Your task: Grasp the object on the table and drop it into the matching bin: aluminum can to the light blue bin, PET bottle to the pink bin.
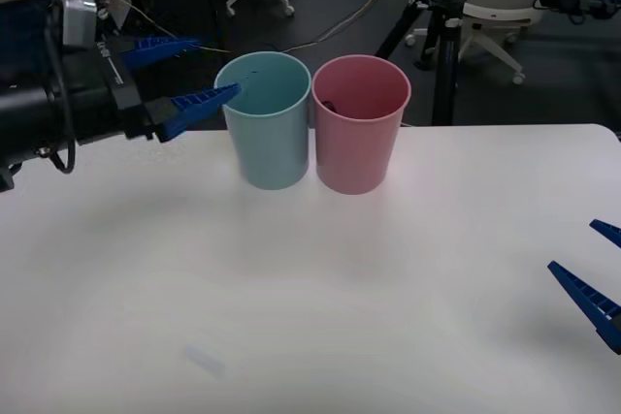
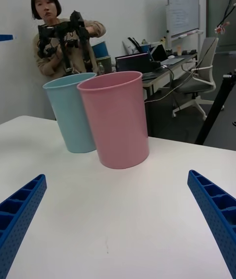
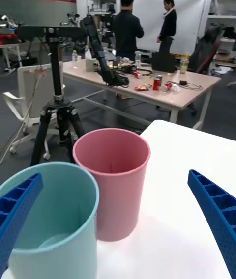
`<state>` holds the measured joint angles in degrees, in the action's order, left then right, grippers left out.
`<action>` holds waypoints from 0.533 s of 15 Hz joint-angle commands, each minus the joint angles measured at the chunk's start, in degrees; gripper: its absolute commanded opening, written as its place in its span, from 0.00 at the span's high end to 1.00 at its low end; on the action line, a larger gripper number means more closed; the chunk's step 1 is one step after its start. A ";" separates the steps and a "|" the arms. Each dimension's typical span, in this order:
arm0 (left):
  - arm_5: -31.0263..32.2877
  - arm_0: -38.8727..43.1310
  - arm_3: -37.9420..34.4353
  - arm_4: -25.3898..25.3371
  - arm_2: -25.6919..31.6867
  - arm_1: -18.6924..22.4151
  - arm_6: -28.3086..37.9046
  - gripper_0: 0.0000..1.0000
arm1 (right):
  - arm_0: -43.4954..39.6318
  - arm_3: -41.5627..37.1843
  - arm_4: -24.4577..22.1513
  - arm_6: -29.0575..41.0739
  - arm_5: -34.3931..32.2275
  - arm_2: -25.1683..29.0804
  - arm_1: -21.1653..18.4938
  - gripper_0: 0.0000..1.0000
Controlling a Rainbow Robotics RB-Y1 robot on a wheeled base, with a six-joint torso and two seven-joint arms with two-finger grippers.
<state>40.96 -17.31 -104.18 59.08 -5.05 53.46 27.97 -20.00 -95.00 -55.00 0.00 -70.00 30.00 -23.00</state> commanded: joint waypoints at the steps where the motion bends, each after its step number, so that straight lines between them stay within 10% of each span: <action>1: 0.00 7.90 -4.63 0.95 5.23 -0.11 -0.02 0.00 | 0.00 0.00 0.00 0.00 0.00 0.00 0.00 0.00; 8: 4.13 25.39 -11.48 9.38 19.03 -13.21 -0.72 0.00 | 0.00 0.00 0.00 0.00 0.00 0.00 0.00 0.00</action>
<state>43.32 6.90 -115.46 66.97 12.17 42.65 27.13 -20.00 -95.00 -55.00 0.00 -70.00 30.00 -23.00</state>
